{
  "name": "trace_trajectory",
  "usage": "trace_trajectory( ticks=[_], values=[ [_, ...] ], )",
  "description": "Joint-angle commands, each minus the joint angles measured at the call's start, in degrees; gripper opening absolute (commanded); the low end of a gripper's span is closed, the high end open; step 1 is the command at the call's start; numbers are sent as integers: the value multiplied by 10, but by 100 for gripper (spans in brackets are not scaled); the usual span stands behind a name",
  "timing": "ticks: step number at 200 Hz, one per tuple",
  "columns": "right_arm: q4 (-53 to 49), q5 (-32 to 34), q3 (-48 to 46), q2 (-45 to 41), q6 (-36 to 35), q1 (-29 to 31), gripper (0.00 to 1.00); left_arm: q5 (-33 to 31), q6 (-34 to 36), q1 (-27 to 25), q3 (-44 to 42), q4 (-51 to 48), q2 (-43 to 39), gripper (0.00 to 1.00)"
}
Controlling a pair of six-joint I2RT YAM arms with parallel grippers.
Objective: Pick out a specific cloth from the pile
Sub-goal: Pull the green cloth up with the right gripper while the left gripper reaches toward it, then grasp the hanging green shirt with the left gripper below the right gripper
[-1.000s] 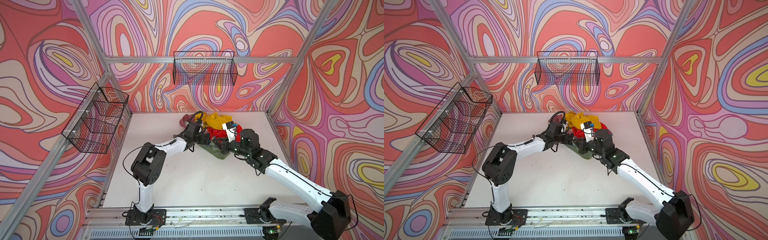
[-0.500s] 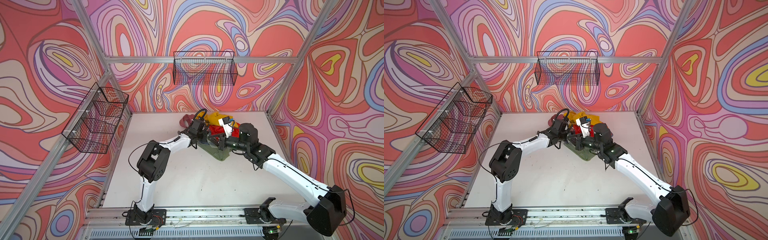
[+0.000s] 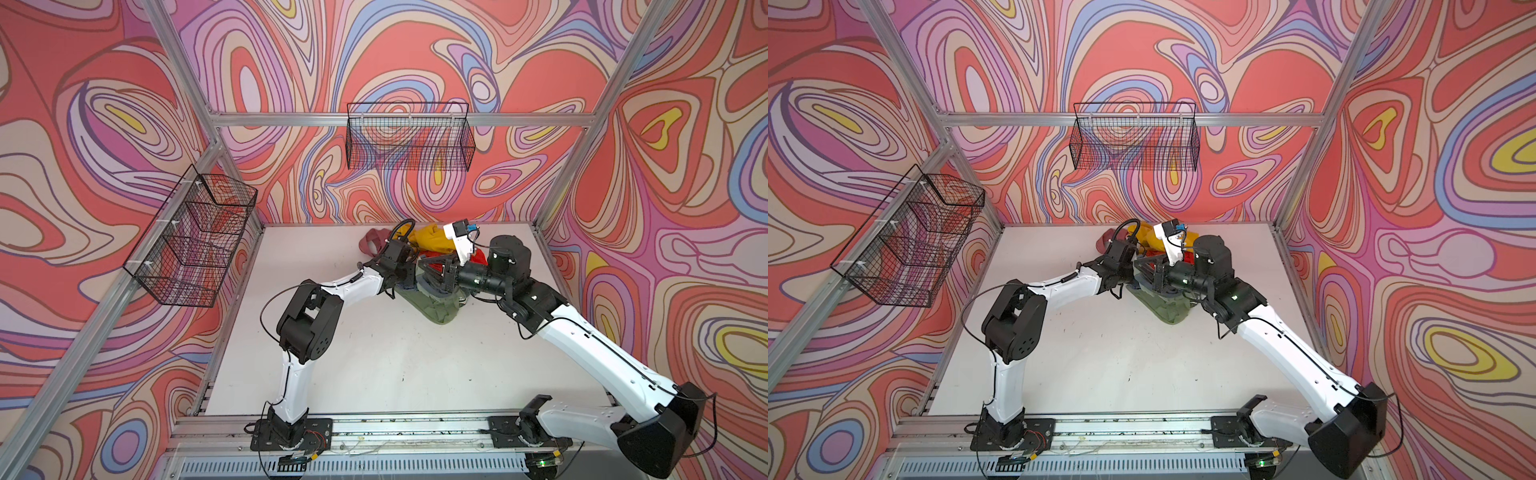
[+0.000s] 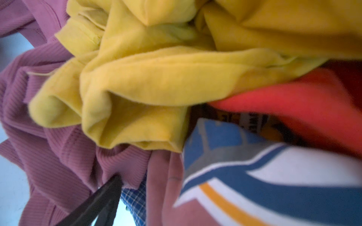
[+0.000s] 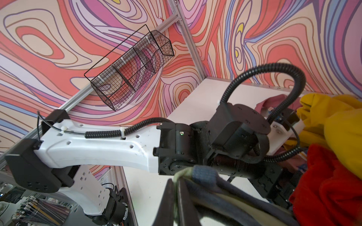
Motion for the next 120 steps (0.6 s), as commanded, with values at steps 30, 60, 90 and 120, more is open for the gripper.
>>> trace_trajectory(
  ticks=[30, 60, 90, 120],
  values=[
    [47, -48, 91, -37, -26, 9, 0, -25, -7, -3, 9, -29, 27, 100],
    [23, -31, 121, -34, -44, 10, 0, -25, -7, -3, 8, -30, 29, 100],
    [-9, 28, 141, -33, -68, 10, 0, -29, -8, -3, 7, -34, 29, 100],
    [-71, 135, 166, -16, -108, 10, 0, -27, -12, -3, -3, -29, 17, 100]
  ],
)
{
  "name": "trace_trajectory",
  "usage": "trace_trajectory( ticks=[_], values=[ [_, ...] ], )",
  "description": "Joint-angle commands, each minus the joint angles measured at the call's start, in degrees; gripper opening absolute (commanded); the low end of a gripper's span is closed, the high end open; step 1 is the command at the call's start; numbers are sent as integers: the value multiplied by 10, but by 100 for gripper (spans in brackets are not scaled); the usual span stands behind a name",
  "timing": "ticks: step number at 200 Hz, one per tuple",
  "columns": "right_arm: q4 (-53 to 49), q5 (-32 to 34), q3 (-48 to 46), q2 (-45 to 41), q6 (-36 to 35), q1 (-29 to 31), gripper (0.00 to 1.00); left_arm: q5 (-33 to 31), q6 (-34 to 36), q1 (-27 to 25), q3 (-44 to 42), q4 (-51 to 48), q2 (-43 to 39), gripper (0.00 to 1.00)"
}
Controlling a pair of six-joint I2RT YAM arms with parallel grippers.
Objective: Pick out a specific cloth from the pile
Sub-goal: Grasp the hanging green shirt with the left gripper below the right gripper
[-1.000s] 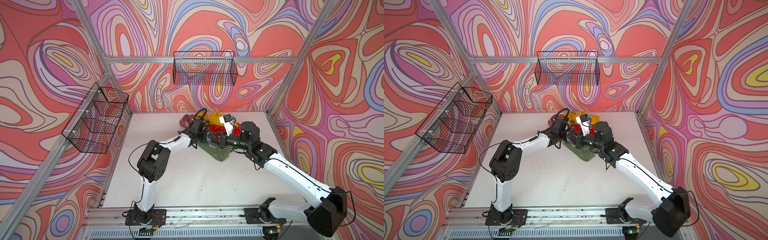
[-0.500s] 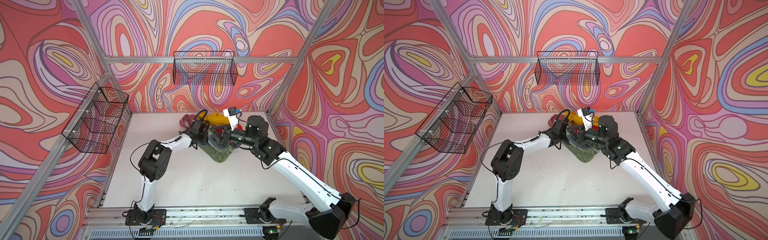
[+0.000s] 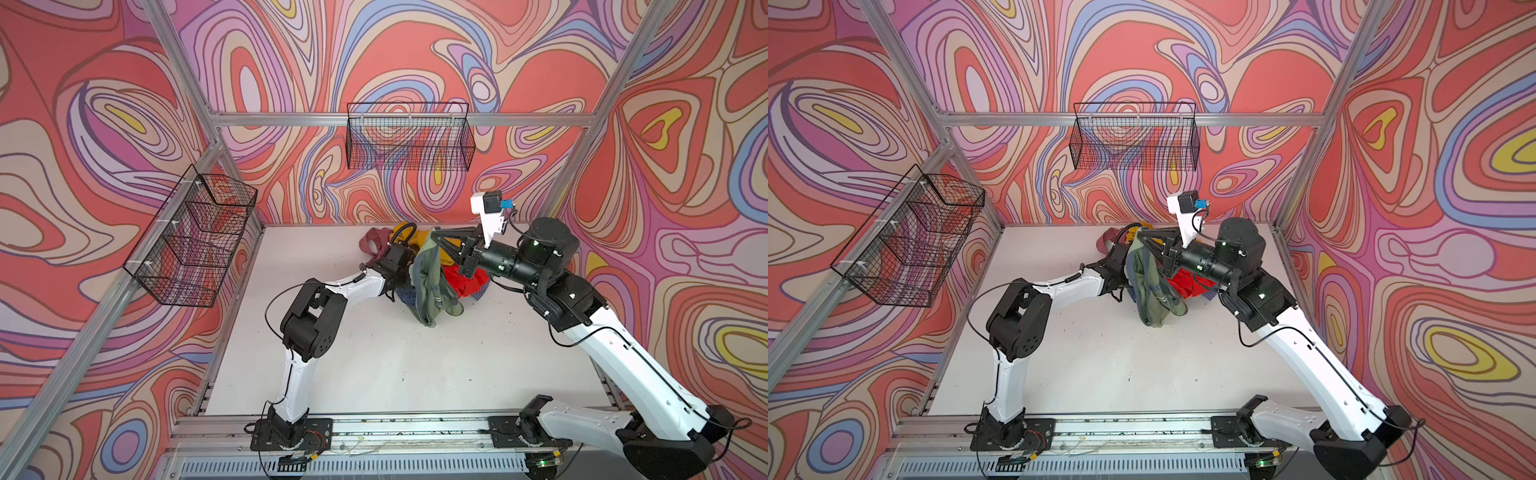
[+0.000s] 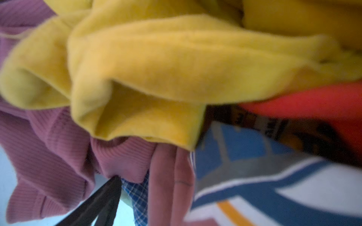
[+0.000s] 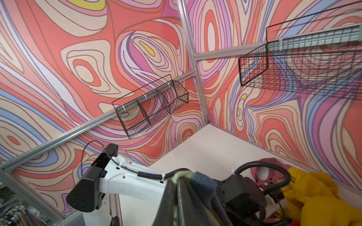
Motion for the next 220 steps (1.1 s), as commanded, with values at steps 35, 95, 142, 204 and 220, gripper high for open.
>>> trace_trajectory(
  ticks=[35, 95, 142, 204, 220],
  values=[
    [-53, 179, 33, 39, -59, 3, 0, -12, -35, -2, -50, 23, -68, 100],
    [-2, 170, -14, 88, -46, -3, 0, -23, -78, -8, -196, 65, -225, 100],
    [29, 139, -34, 120, -30, -25, 0, -86, -70, -52, -287, 51, -335, 100],
    [41, 113, -35, 144, -22, -56, 0, -90, -79, -100, -363, 62, -427, 100],
    [44, 106, -38, 145, -18, -61, 0, -106, -90, -100, -373, 55, -442, 100]
  ],
)
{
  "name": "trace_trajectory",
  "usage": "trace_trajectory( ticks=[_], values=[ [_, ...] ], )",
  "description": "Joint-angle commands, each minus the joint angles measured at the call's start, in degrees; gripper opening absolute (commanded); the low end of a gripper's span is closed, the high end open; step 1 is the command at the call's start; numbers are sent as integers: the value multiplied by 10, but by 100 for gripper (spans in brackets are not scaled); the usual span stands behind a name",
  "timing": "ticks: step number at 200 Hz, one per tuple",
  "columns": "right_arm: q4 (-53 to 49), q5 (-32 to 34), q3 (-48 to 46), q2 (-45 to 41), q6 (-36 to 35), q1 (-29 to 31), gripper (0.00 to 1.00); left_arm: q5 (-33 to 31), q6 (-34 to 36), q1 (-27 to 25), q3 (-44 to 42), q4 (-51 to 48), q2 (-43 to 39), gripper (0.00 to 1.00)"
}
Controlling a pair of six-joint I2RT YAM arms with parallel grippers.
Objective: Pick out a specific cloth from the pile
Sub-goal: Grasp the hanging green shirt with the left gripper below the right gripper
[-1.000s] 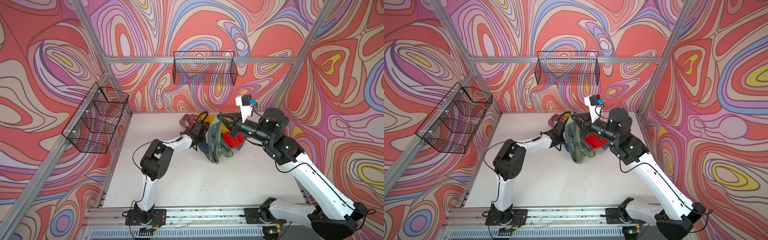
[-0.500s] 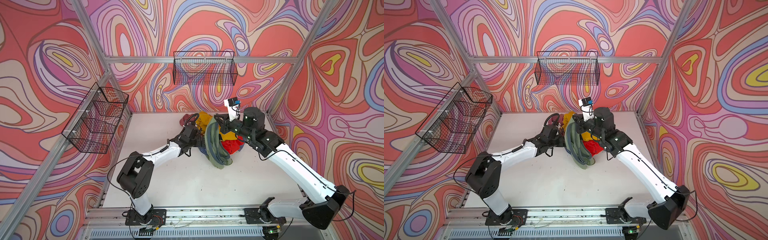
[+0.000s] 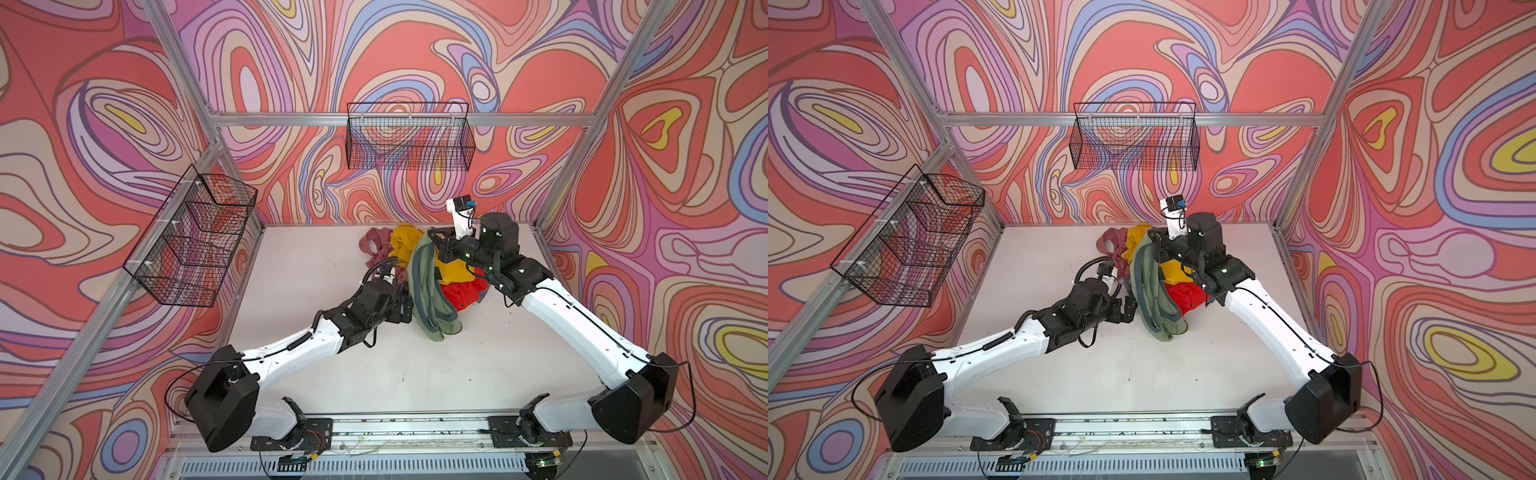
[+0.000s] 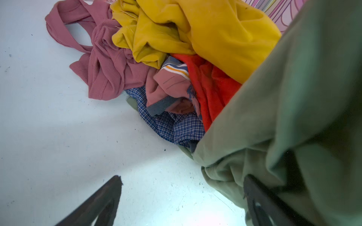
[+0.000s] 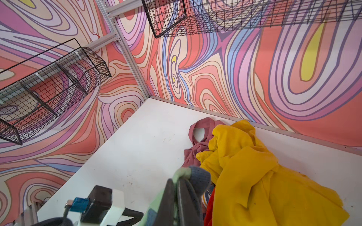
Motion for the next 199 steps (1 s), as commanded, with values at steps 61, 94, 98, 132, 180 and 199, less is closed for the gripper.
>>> trace_trajectory(
  ticks=[61, 94, 98, 132, 180, 199],
  values=[
    [33, -24, -15, 13, 12, -17, 0, 46, -1, -4, -26, 48, -62, 99],
    [35, -27, -17, 16, 13, -21, 0, 114, 12, -12, 2, 62, -22, 96],
    [35, -28, -16, 17, 13, -21, 0, 117, 10, -13, 4, 63, -16, 96],
    [34, -33, -18, 15, 14, -27, 0, 136, 10, -12, 23, 83, 21, 94],
    [32, -36, -30, 9, 17, -37, 0, 118, 26, -12, 85, 64, 89, 78],
    [30, -34, -45, 7, 22, -55, 0, 128, 30, -12, 97, 69, 95, 55]
  ],
)
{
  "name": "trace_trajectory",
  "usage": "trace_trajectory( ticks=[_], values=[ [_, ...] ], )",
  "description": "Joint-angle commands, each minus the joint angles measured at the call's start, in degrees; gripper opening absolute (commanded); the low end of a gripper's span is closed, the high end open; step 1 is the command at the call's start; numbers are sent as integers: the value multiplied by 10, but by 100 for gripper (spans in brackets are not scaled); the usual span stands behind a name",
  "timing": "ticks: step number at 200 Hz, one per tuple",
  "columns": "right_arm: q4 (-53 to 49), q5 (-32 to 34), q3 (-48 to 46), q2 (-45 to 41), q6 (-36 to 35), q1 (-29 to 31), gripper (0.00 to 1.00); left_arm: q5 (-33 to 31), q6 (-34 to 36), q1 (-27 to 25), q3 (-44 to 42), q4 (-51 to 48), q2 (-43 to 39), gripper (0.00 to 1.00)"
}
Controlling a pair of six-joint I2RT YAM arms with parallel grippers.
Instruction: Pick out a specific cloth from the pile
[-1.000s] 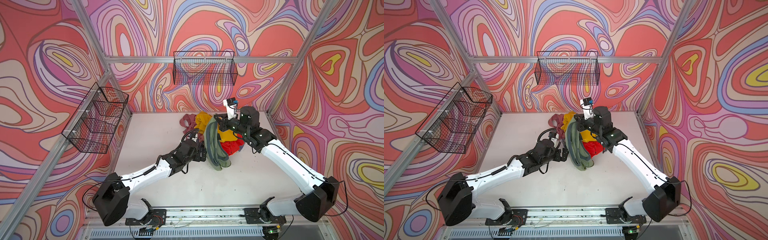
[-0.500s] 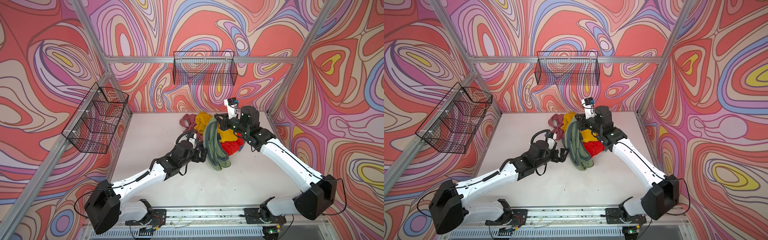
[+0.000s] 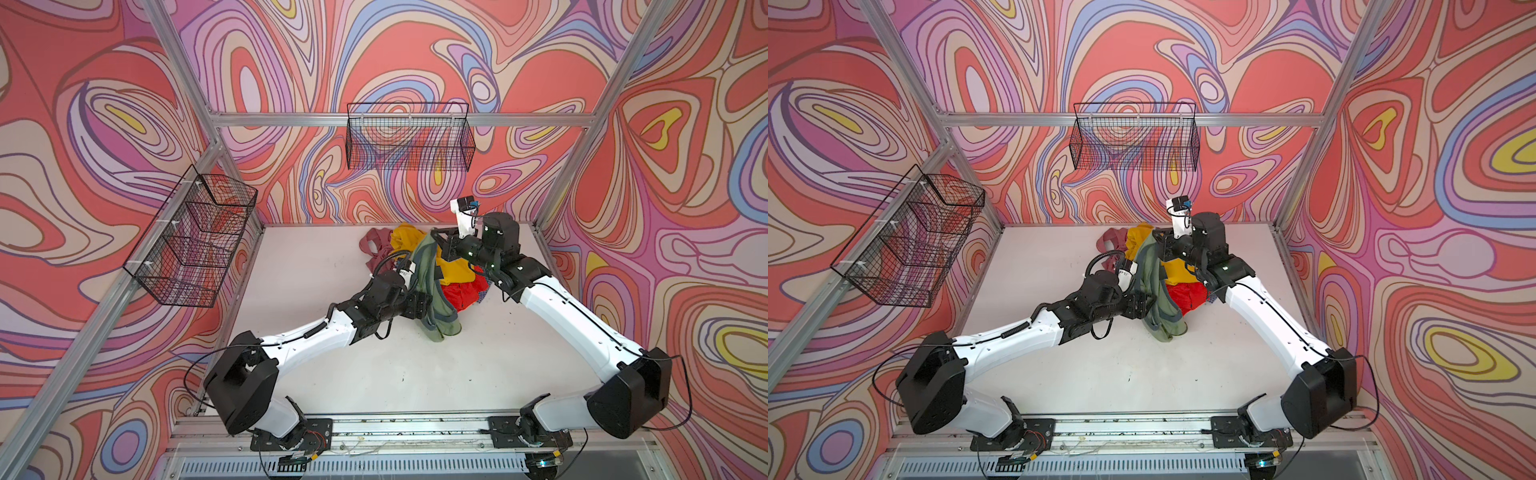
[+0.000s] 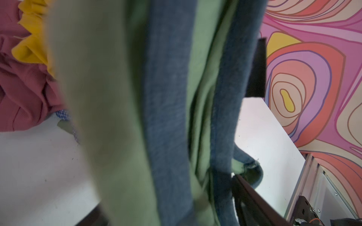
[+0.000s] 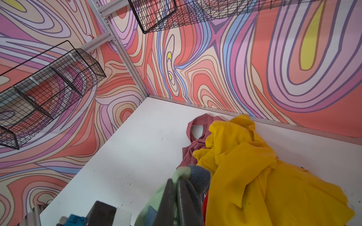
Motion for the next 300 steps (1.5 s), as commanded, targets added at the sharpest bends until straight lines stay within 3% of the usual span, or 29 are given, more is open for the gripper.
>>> trace_trajectory(
  ticks=[1, 34, 49, 79, 98, 139, 185, 300],
  values=[
    [6, 1, -22, -6, 7, -21, 0, 7, 15, -1, 23, 7, 8, 54],
    [9, 1, -57, -7, 20, -46, 0, 13, 30, -1, 39, 13, -14, 0],
    [11, 3, -67, -6, 23, -50, 0, 17, 31, -1, 57, -9, -27, 0],
    [14, 28, -85, -2, 25, -53, 52, 8, 20, -1, 83, -47, -69, 0],
    [21, 37, -102, -3, 25, -53, 76, -5, 14, -1, 96, -76, -100, 0],
    [63, 71, -168, -3, 56, -53, 92, -40, 12, -1, 128, -143, -153, 0],
    [117, 48, -222, 10, 81, -53, 94, -63, 21, -1, 152, -175, -177, 0],
    [143, 85, -255, 121, 92, -53, 94, -84, 55, -1, 247, -232, -185, 0]
  ],
)
